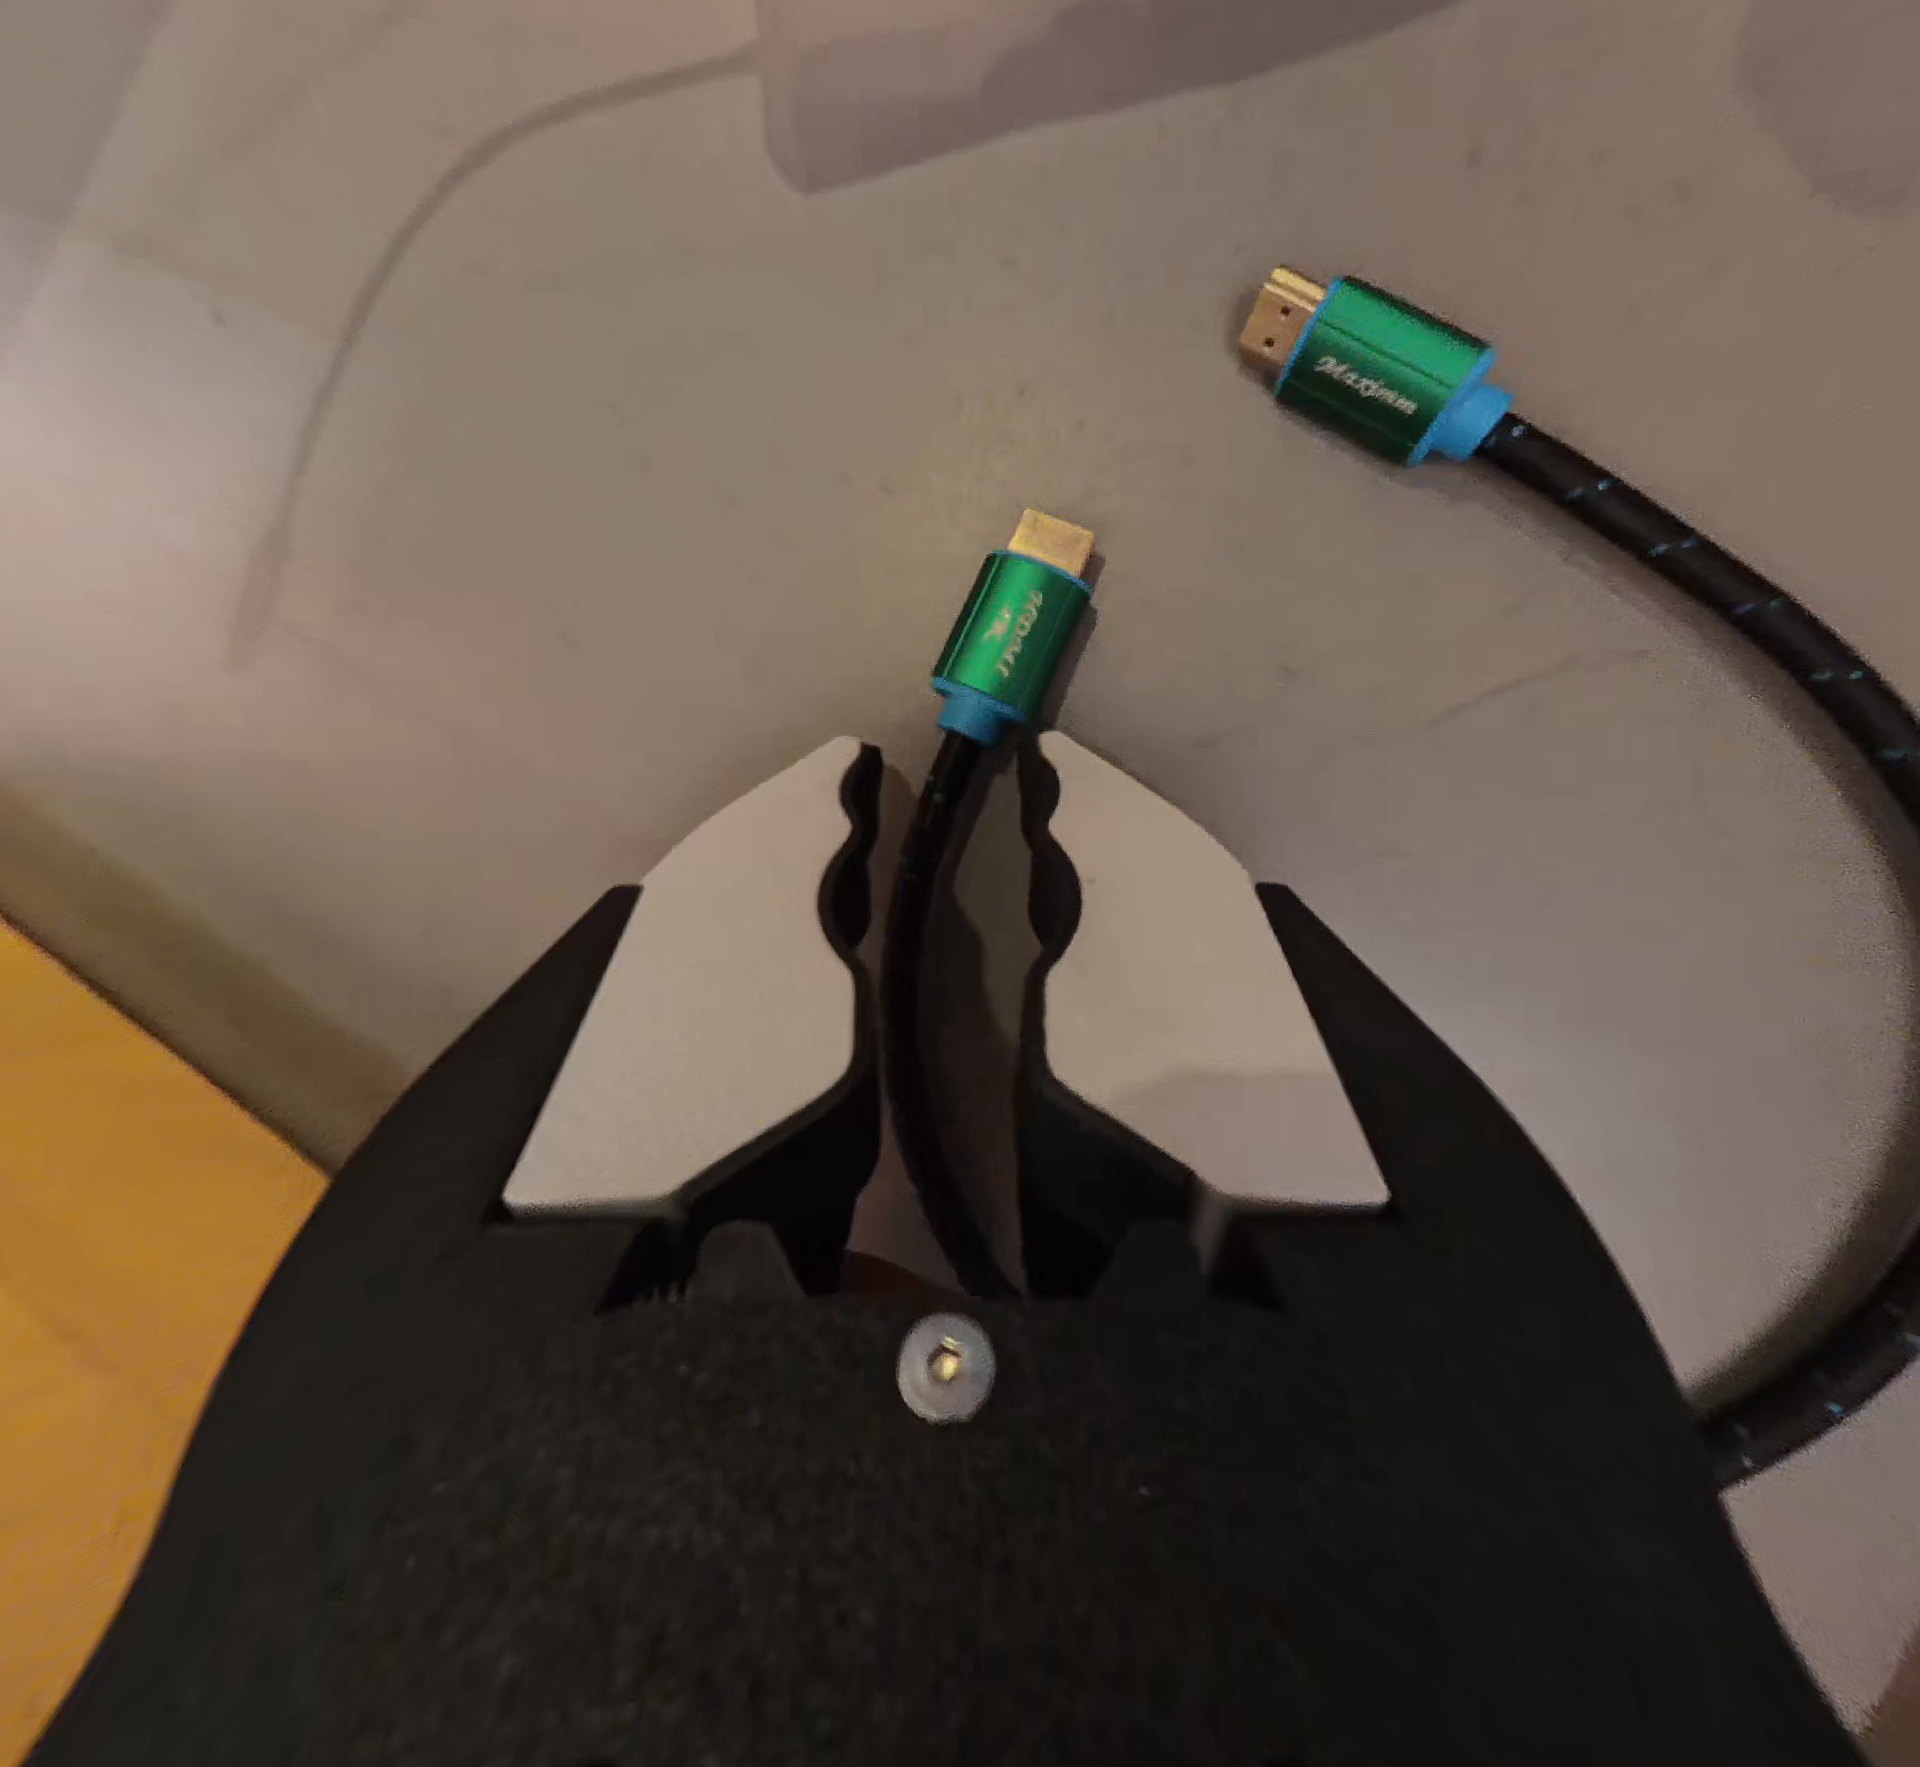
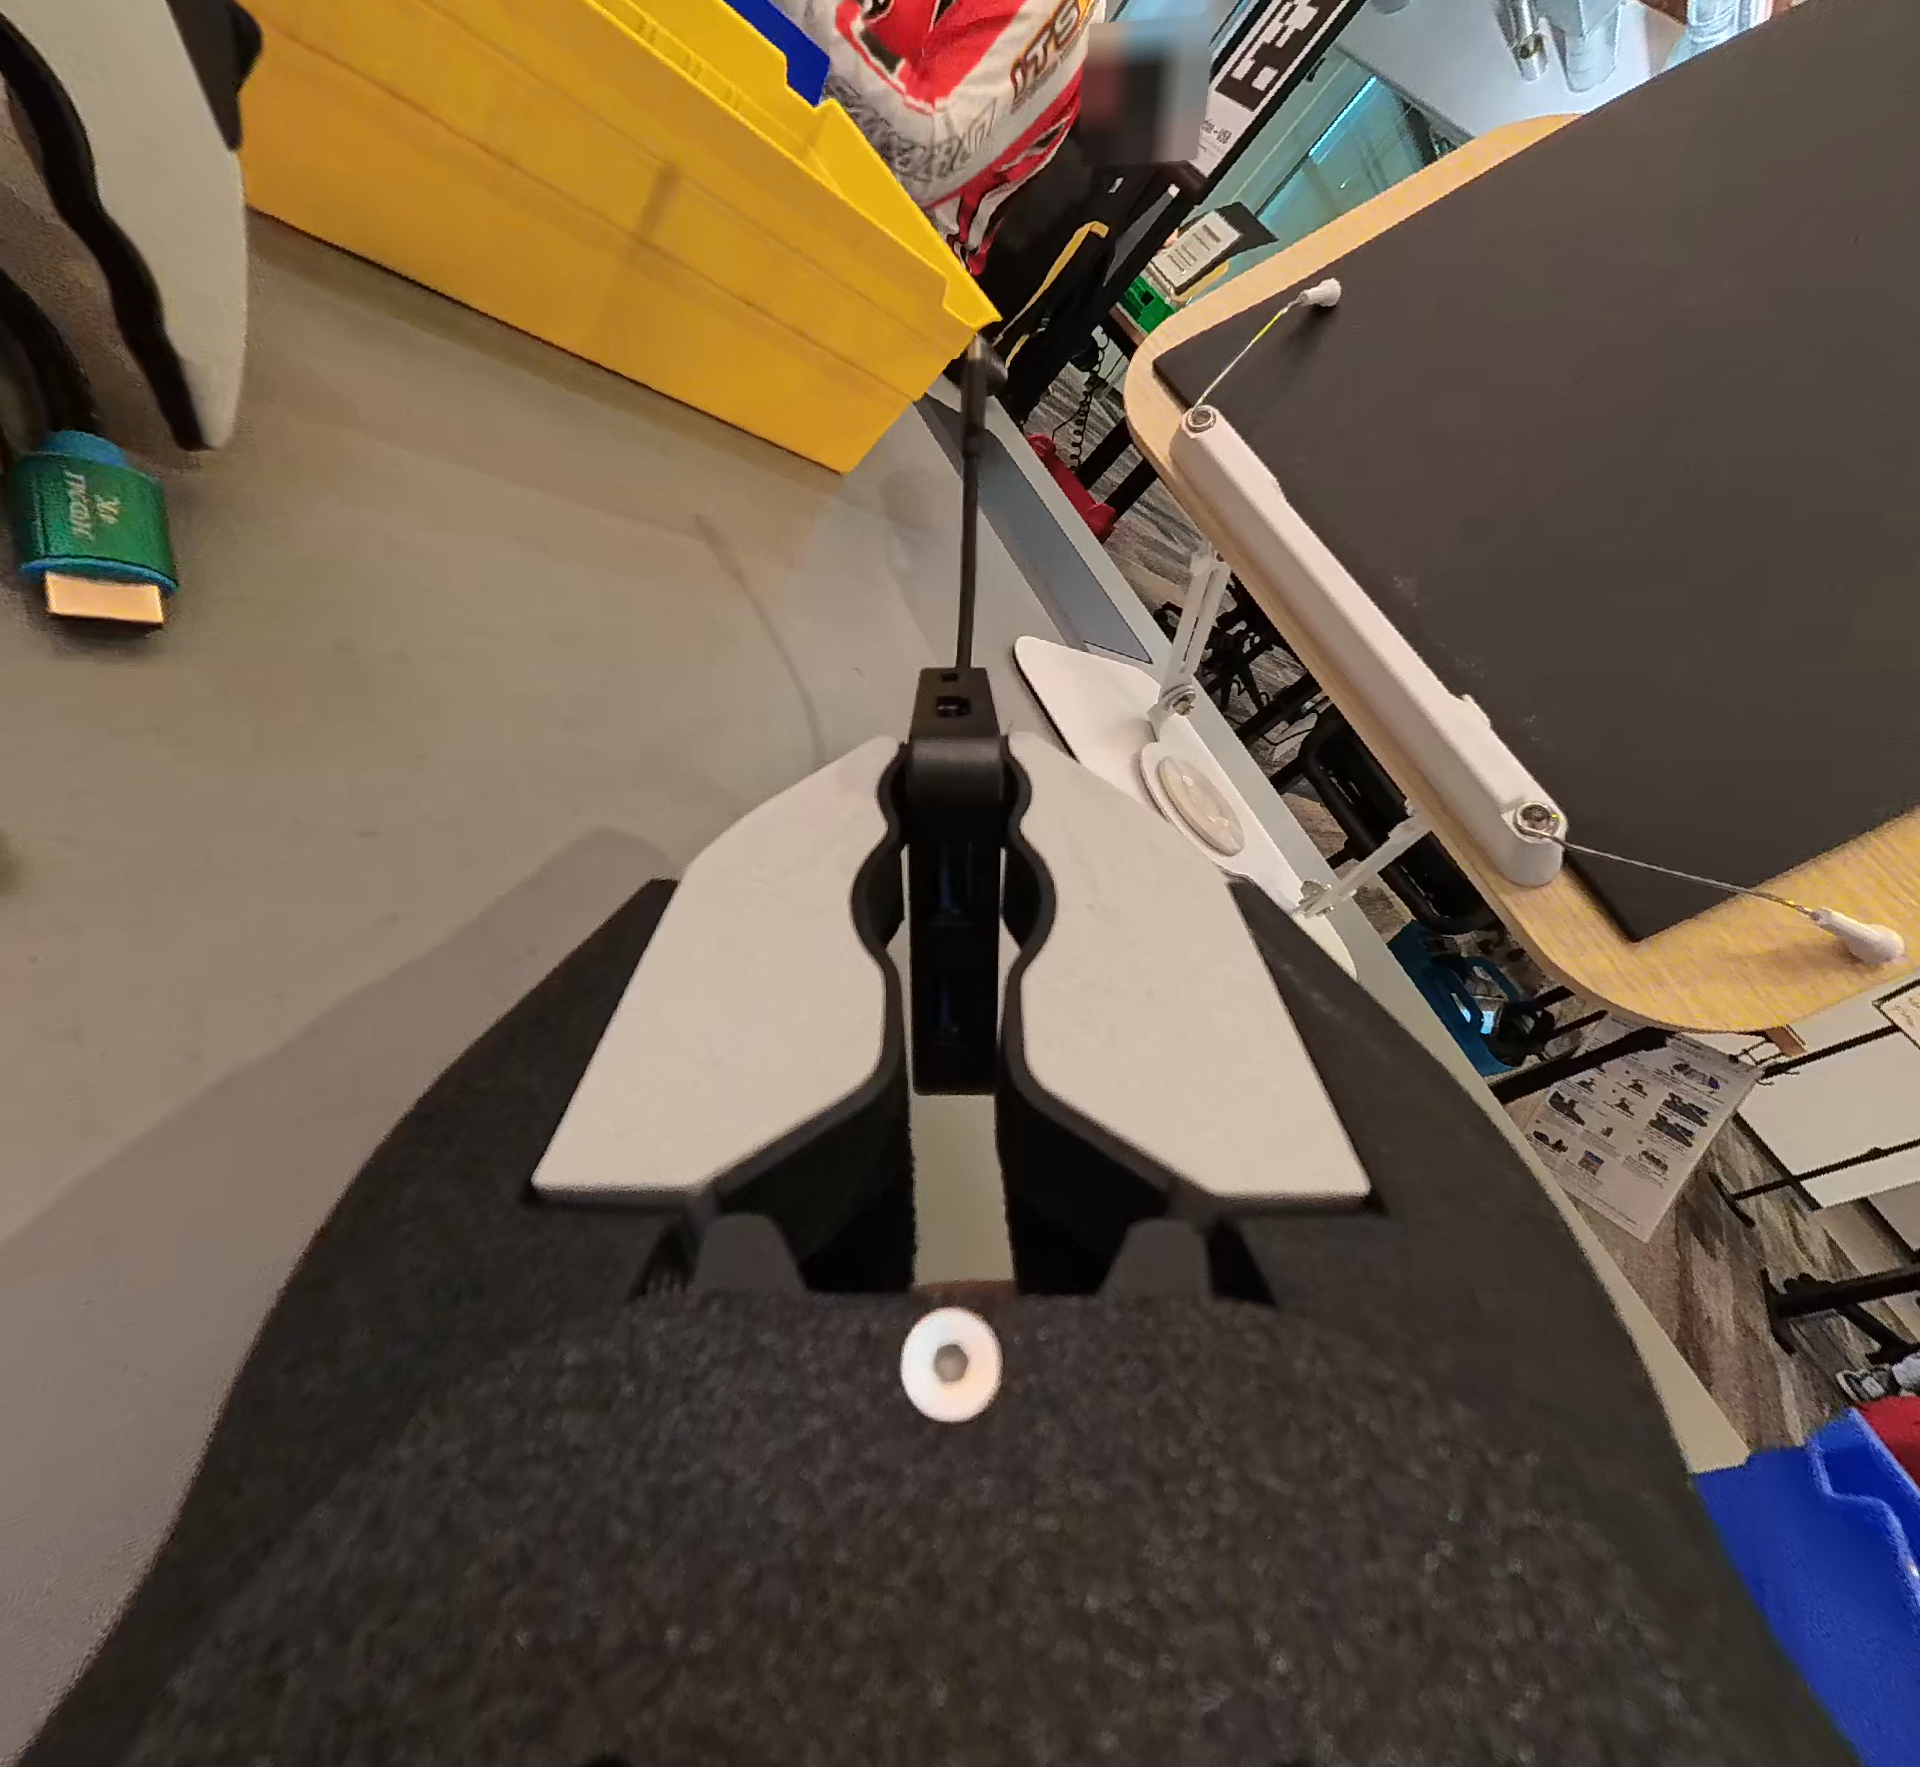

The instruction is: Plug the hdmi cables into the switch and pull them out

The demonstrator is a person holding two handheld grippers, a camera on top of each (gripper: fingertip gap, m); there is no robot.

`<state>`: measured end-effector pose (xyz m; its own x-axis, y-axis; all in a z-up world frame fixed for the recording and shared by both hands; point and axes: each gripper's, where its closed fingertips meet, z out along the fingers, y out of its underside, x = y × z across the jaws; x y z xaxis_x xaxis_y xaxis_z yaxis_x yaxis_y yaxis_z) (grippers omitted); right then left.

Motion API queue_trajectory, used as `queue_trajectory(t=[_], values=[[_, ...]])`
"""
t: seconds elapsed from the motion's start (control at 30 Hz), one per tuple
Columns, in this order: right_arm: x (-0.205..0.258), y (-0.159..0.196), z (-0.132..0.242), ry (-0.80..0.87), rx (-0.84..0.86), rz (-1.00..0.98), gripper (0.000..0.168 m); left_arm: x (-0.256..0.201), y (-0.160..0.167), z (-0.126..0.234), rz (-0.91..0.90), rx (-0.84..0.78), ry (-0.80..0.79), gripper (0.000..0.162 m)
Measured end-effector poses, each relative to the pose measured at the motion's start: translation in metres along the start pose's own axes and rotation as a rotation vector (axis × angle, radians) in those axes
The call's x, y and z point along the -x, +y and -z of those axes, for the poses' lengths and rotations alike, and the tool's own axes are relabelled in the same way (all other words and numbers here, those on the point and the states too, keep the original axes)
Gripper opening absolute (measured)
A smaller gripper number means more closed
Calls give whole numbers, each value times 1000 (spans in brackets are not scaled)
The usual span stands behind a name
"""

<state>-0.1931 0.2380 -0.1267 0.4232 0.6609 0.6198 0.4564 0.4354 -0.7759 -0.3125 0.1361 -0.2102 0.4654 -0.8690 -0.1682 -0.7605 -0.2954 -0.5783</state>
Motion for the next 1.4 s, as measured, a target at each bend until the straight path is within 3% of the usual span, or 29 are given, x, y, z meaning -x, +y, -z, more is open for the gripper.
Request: queue_trajectory(t=[0.1,0.37,0.57,0.7,1.0,1.1,1.23,1.3,1.4], values=[[0,0,0,-4,-1,-5,13,-7,3,1,48,-45,49,12],[4,-2,0,-19,-14,16,13,3,12,8,169,-32,-58,7],[11,-8,0,18,-20,172,13,-4,-43,40,167,-129,45,6],[27,-15,0,46,-23,372,13,-2,-75,42,131,-95,51,6],[35,-16,-2,33,-19,418,13,-1,-71,30,149,-88,32,6],[30,-15,-2,48,-12,389,13,28,-56,39,101,-26,-143,6],[16,-13,-2,87,1,324,13,87,-74,113,-21,-47,-548,6],[11,-11,-2,99,9,300,13,90,-88,141,-131,-77,-691,6],[8,-9,-2,109,16,286,13,63,-95,137,-290,-86,-769,6]])
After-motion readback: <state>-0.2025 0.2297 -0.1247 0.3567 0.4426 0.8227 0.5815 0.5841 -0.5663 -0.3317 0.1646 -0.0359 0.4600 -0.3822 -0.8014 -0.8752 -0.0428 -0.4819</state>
